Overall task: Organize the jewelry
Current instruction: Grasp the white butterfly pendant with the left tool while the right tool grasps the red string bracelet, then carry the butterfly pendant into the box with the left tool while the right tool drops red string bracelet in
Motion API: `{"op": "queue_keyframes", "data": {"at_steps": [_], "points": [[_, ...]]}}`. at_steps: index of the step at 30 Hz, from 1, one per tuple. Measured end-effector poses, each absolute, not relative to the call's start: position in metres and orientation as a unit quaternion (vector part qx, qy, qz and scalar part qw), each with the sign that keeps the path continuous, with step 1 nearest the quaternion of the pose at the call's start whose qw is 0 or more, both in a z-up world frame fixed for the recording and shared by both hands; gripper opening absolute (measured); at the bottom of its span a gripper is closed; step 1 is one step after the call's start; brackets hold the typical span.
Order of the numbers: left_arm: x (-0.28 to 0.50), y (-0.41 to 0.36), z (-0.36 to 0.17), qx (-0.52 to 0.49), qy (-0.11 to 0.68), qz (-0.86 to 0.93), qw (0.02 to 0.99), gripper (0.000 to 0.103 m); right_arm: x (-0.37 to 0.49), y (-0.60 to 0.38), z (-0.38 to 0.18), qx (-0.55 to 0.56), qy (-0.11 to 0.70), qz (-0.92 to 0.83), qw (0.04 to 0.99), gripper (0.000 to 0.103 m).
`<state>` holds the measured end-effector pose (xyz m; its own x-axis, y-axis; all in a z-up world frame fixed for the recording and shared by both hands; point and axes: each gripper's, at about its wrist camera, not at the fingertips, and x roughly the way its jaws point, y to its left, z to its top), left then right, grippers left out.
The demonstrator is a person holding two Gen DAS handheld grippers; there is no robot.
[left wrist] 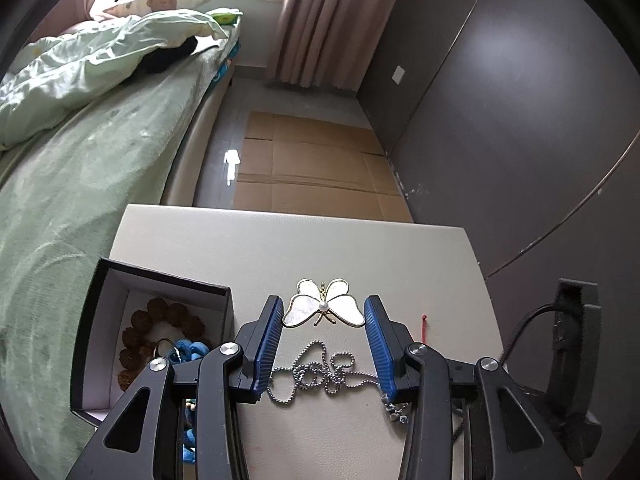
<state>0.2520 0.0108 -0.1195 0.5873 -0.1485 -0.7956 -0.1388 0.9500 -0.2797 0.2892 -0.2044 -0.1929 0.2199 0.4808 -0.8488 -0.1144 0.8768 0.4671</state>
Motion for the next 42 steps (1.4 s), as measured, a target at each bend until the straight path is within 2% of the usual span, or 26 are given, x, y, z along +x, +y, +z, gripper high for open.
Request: {"op": "queue_keyframes", "data": {"at_steps": [3, 4, 6, 20, 31, 37, 40, 42], "points": [[0.250, 0.012, -0.117, -0.159, 0.451, -0.005, 0.878, 0.043, 0.289, -0.201, -0.192, 0.139, 0.592, 0.189, 0.771, 0.023], [0.249, 0.013, -0.115, -0.159, 0.450, -0.005, 0.879, 0.043, 0.289, -0.201, -0.194, 0.137, 0.594, 0.189, 0.770, 0.013], [0.246, 0.015, -0.113, -0.165, 0.446, -0.006, 0.880, 0.043, 0.290, -0.201, -0.195, 0.136, 0.592, 0.194, 0.770, 0.009], [0.212, 0.034, -0.077, -0.187, 0.397, -0.008, 0.899, 0.043, 0.266, -0.202, -0.118, 0.159, 0.498, 0.259, 0.812, 0.009], [0.191, 0.072, -0.066, -0.209, 0.381, 0.015, 0.900, 0.043, 0.253, -0.178, -0.097, 0.176, 0.462, 0.306, 0.814, 0.009], [0.185, 0.089, -0.072, -0.210, 0.398, 0.028, 0.892, 0.044, 0.247, -0.155, -0.093, 0.183, 0.448, 0.329, 0.811, 0.009], [0.187, 0.101, -0.080, -0.216, 0.416, 0.039, 0.882, 0.047, 0.244, -0.141, -0.091, 0.191, 0.439, 0.343, 0.808, 0.009], [0.185, 0.109, -0.085, -0.226, 0.422, 0.044, 0.877, 0.059, 0.243, -0.132, -0.091, 0.196, 0.436, 0.351, 0.805, 0.009]]}}
